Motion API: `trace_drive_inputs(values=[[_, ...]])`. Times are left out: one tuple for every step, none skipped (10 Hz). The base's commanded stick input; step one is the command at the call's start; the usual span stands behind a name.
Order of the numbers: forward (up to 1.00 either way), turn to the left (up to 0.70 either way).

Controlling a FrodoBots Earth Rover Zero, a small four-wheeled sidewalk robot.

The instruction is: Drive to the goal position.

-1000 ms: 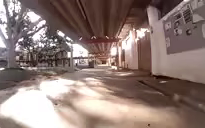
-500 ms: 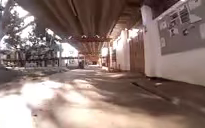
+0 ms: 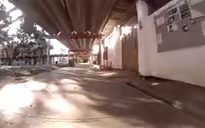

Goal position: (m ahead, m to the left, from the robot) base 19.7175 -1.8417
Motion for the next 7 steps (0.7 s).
trace_drive_inputs(values=[[0.70, 0.00], [0.70, 0.00], [0.70, 0.00], [0.70, 0.00], [0.70, 0.00], [0.70, 0.35], [0.70, 0.35]])
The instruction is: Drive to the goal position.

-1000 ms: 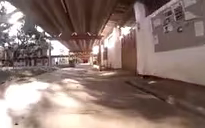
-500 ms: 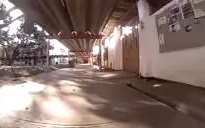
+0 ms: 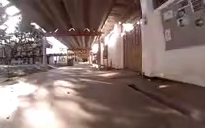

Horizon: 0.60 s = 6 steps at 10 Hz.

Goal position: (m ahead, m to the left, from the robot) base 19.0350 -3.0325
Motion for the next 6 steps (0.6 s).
trace_drive_inputs(values=[[0.70, 0.24], [0.70, 0.07], [0.70, 0.00], [0.70, 0.00], [0.70, 0.00], [0.70, 0.00]])
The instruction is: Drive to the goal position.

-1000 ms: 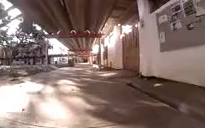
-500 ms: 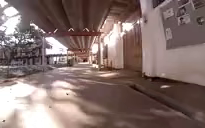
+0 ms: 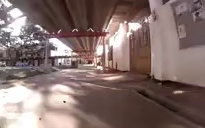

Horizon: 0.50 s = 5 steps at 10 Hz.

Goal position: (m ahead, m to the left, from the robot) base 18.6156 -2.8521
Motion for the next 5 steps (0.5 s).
trace_drive_inputs(values=[[0.70, 0.00], [0.70, 0.00], [0.70, 0.00], [0.70, 0.00], [0.70, 0.00]])
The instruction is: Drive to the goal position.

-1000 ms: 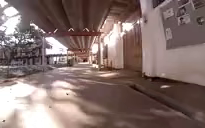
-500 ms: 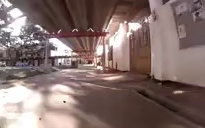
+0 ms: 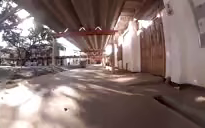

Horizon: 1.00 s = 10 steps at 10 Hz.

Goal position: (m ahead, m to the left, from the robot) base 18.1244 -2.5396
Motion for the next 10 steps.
trace_drive_inputs(values=[[0.70, 0.00], [0.70, 0.00], [0.70, 0.00], [0.70, 0.00], [0.70, 0.00], [0.70, 0.00], [0.70, 0.00], [0.70, 0.00], [0.70, 0.00], [0.70, 0.00]])
